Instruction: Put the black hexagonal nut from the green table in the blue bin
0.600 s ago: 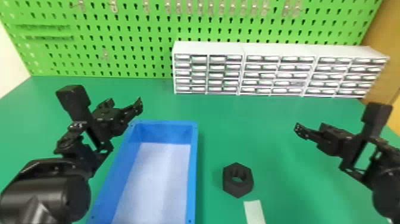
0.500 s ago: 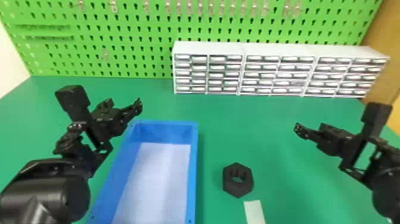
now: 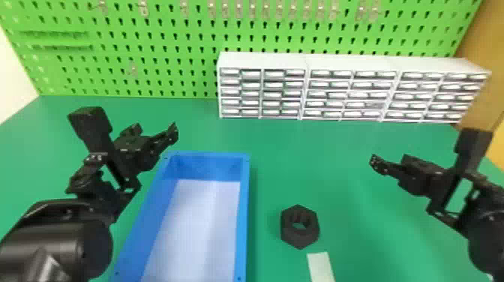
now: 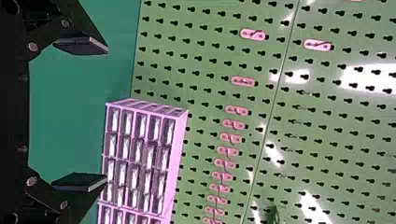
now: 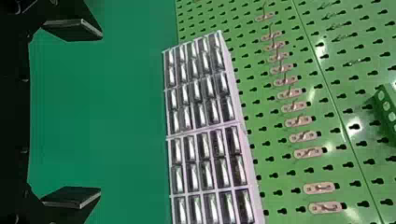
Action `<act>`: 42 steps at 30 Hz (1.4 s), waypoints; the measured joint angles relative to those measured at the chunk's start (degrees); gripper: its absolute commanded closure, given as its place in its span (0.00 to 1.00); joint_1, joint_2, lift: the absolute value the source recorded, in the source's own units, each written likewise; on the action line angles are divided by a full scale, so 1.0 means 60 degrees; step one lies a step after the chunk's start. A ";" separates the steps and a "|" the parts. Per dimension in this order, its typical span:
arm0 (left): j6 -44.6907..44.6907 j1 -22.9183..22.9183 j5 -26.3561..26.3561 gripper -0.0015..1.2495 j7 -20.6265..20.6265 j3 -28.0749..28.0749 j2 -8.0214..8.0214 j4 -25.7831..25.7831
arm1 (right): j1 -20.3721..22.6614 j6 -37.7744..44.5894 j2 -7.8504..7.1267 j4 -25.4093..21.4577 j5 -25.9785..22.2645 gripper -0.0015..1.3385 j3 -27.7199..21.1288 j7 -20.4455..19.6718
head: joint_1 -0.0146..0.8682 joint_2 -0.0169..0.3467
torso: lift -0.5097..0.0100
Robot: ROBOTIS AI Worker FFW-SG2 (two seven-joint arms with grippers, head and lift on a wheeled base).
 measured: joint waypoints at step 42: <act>0.0000 0.0025 -0.0092 0.24 0.0000 0.0101 0.0000 -0.0031 | -0.1565 0.6352 -0.0435 -0.1488 0.2062 0.09 0.1043 0.0000 | 0.77 0.14 | 0.79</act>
